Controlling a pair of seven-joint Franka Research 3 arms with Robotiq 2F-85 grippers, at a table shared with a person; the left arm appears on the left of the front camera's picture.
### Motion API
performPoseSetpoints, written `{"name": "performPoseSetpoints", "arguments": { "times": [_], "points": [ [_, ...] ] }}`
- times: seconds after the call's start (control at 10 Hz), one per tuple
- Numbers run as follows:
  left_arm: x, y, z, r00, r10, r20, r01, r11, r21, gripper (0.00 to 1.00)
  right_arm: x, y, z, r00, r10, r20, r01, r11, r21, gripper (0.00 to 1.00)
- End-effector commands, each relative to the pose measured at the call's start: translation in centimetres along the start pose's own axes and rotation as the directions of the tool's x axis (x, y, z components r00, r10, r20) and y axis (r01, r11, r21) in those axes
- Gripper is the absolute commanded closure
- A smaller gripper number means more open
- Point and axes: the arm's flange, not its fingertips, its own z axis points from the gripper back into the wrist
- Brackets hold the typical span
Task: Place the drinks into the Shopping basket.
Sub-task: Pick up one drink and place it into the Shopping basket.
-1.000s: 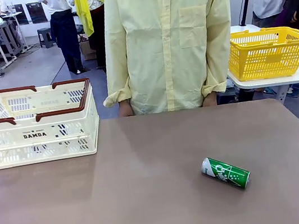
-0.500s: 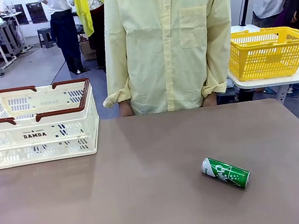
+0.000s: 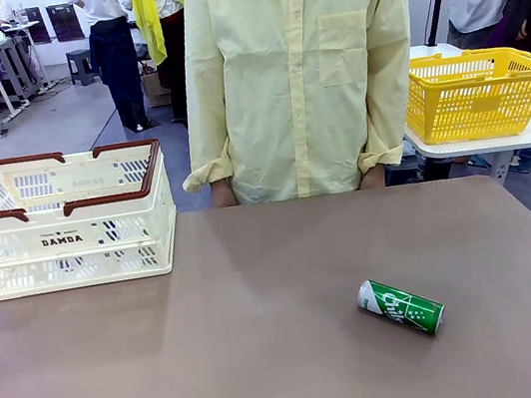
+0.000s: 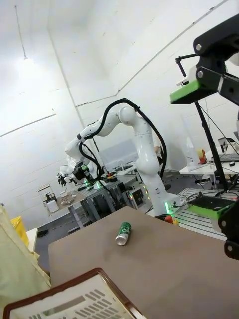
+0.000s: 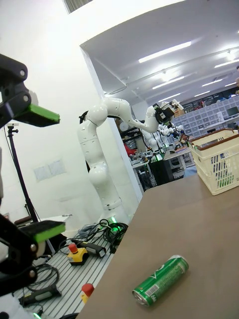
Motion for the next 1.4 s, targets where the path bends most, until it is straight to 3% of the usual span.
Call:
{"name": "performPoseSetpoints", "arguments": {
  "times": [0.0,0.1,0.3,0.4,0.6,0.7,0.8,0.9,1.0,1.3],
  "points": [
    [2.1,-2.7,-6.3,0.995,0.025,-0.095,-0.02,0.999,0.05,0.0,-0.2,0.4,0.2,1.0,-0.002,-0.003,0.002,1.0,-0.006,0.0],
    [4.7,-3.9,-11.7,0.984,0.139,-0.114,-0.119,0.98,0.161,0.0,-0.2,0.4,0.2,1.0,-0.002,-0.003,0.002,1.0,-0.006,0.0],
    [9.4,-4.4,-24.4,0.909,0.296,-0.292,-0.157,0.895,0.418,0.0,-0.2,0.4,0.2,1.0,-0.002,-0.003,0.002,1.0,-0.006,0.0],
    [10.6,-3.3,-31.7,0.862,0.368,-0.349,-0.127,0.823,0.554,0.0,-0.2,0.4,0.2,1.0,-0.002,-0.003,0.002,1.0,-0.006,0.0],
    [10.2,0.4,-42.0,0.808,0.45,-0.38,-0.017,0.663,0.749,0.0,-0.2,0.4,0.2,1.0,-0.002,-0.003,0.002,1.0,-0.006,0.0],
    [9.4,2.2,-45.2,0.799,0.454,-0.396,0.05,0.605,0.794,0.0,-0.2,0.4,0.2,1.0,-0.002,-0.003,0.002,1.0,-0.006,0.0],
    [8.5,3.9,-46.6,0.782,0.477,-0.402,0.062,0.582,0.811,0.0,-0.2,0.4,0.2,1.0,-0.002,-0.003,0.002,1.0,-0.006,0.0],
    [6.9,5.6,-47.1,0.761,0.488,-0.426,0.076,0.586,0.807,0.0,-0.2,0.4,0.2,1.0,-0.002,-0.003,0.002,1.0,-0.006,0.0],
    [7.0,3.9,-48.6,0.79,0.459,-0.406,0.036,0.626,0.779,0.0,-0.2,0.4,0.2,1.0,-0.002,-0.003,0.002,1.0,-0.006,0.0],
    [7.0,3.9,-48.6,0.79,0.459,-0.406,0.036,0.626,0.779,0.0,-0.2,0.4,0.2,1.0,-0.002,-0.003,0.002,1.0,-0.006,0.0]
  ]
}}
